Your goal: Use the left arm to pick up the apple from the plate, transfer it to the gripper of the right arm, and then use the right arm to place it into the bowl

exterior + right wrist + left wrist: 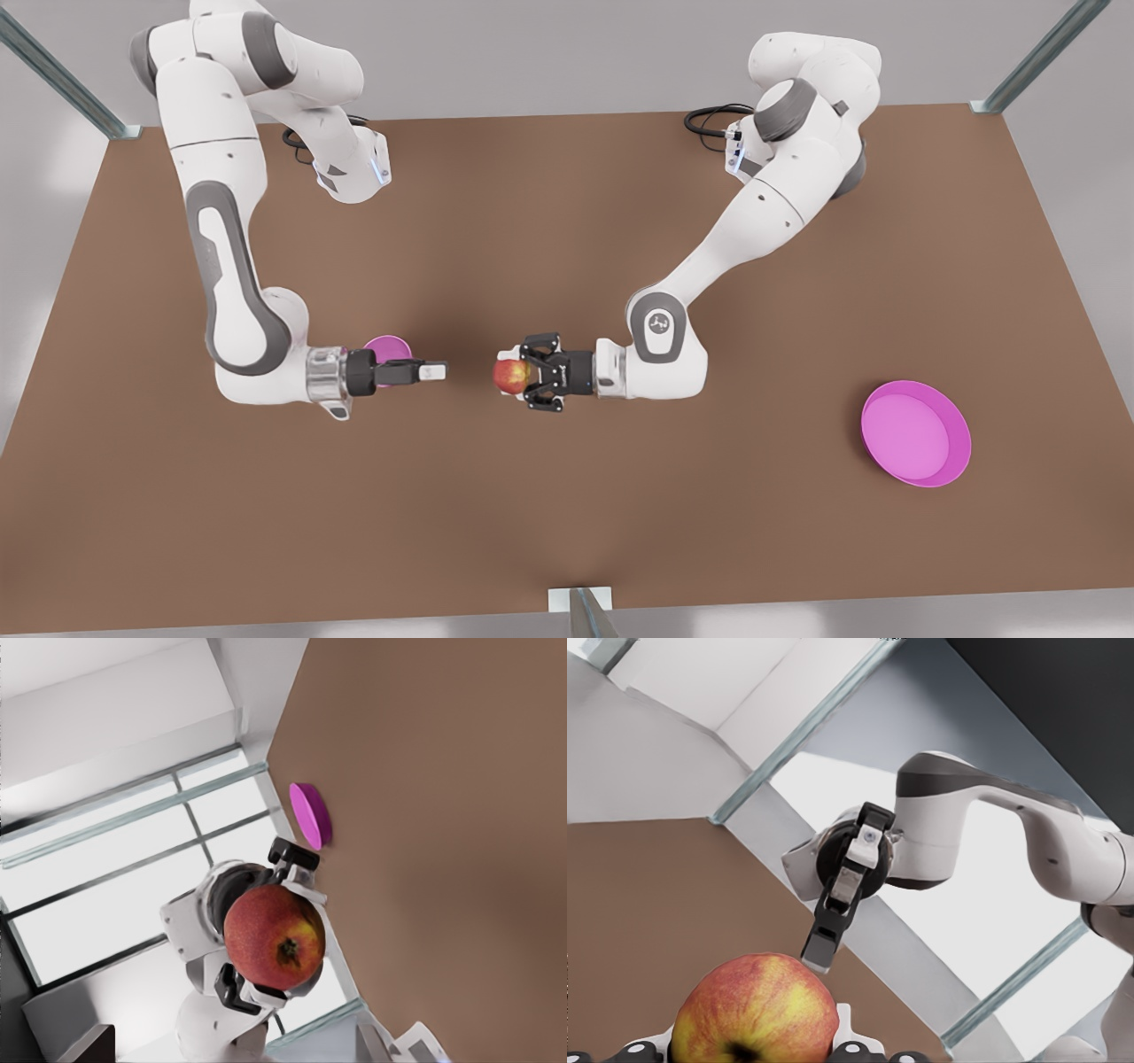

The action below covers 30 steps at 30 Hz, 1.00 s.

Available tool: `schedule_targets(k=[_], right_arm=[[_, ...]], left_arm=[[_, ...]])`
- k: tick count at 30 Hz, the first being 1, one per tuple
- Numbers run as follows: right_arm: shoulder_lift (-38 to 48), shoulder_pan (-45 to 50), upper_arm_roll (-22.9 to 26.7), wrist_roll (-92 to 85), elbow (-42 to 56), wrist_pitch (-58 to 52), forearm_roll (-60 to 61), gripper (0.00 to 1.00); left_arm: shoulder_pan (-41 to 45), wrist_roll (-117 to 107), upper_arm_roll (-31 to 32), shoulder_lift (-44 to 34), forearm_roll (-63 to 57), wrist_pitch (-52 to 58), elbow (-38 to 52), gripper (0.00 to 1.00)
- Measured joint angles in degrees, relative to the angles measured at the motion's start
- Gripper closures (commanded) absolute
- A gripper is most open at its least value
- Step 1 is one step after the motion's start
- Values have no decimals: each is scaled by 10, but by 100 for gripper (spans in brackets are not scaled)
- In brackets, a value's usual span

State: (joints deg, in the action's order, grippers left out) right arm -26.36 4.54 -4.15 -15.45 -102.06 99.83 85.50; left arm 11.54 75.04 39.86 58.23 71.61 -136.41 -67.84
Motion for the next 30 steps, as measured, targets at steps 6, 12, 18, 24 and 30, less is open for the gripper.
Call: schedule_targets(k=[6,12,18,24,30], right_arm=[[-17,6,-21,-52,-5,-8,21,0],[-42,16,-32,-100,-2,-2,37,0],[-45,31,-34,-138,8,34,77,0],[-50,47,-36,-170,8,55,116,0],[-66,52,-37,-201,9,62,131,31]], left_arm=[[17,77,0,2,16,-23,7,28],[22,132,1,4,25,-39,9,28],[24,172,1,4,26,-45,10,28],[25,200,0,5,27,-47,10,28],[26,221,-2,5,26,-47,10,28]])
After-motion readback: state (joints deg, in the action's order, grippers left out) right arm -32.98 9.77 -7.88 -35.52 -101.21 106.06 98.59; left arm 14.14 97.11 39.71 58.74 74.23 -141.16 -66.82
